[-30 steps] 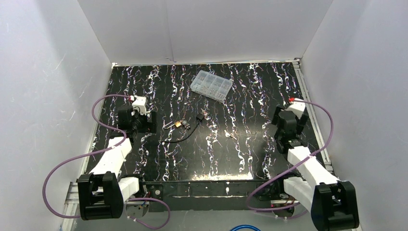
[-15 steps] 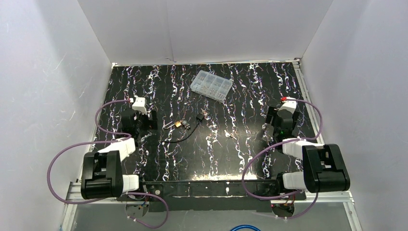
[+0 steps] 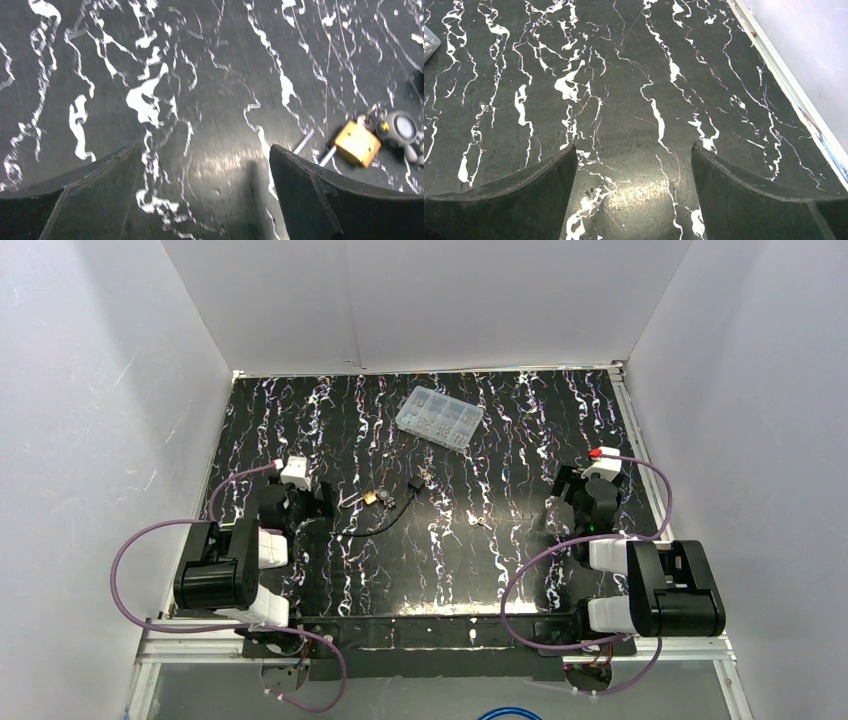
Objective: Unlock with the key
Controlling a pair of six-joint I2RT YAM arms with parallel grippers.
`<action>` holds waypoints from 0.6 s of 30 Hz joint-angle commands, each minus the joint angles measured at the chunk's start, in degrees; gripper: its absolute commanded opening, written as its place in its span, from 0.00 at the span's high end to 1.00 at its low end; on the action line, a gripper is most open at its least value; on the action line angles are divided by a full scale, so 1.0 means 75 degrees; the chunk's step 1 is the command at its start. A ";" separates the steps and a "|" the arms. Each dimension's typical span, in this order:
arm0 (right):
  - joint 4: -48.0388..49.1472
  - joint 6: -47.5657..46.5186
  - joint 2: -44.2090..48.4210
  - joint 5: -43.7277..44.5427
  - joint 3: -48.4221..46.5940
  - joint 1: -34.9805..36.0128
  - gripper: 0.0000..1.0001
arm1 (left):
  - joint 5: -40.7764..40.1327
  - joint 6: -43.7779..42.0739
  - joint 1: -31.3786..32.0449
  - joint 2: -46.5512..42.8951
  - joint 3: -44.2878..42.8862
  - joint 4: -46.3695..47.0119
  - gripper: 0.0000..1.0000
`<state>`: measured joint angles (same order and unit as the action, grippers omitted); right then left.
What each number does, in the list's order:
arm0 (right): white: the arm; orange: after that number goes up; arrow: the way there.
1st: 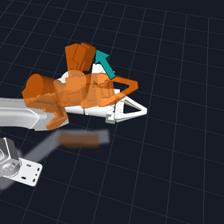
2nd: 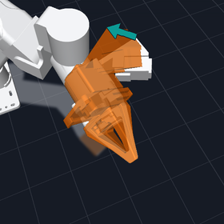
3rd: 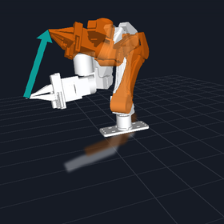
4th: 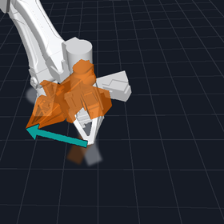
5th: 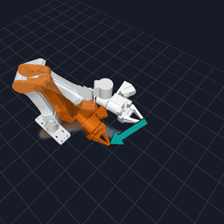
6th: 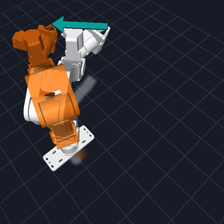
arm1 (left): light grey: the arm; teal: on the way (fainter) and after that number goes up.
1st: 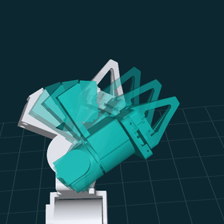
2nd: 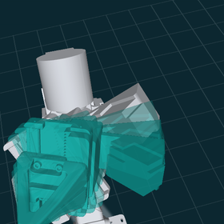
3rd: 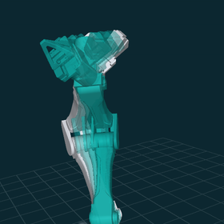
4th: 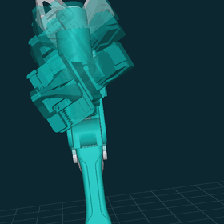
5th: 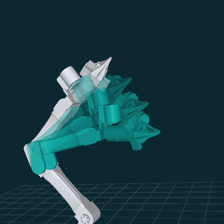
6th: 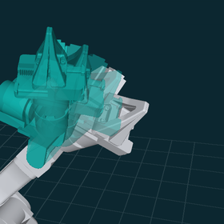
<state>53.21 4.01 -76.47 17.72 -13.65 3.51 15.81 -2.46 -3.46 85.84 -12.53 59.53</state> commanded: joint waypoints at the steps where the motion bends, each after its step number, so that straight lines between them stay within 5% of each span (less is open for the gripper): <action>1: 0.0326 0.0102 0.0079 -0.0791 -0.0186 -0.0387 0.10 | -0.0344 0.0140 0.0011 -0.0095 -0.0498 -0.0020 0.02; 18: 0.0728 0.0064 0.0003 -0.0768 -0.0065 -0.0397 0.09 | -0.0402 0.0141 0.0011 -0.0071 -0.0596 -0.0194 0.02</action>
<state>54.63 4.34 -76.55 12.01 -13.67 0.73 13.61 -1.28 -3.46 85.73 -15.62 58.43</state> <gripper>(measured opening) 0.906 0.981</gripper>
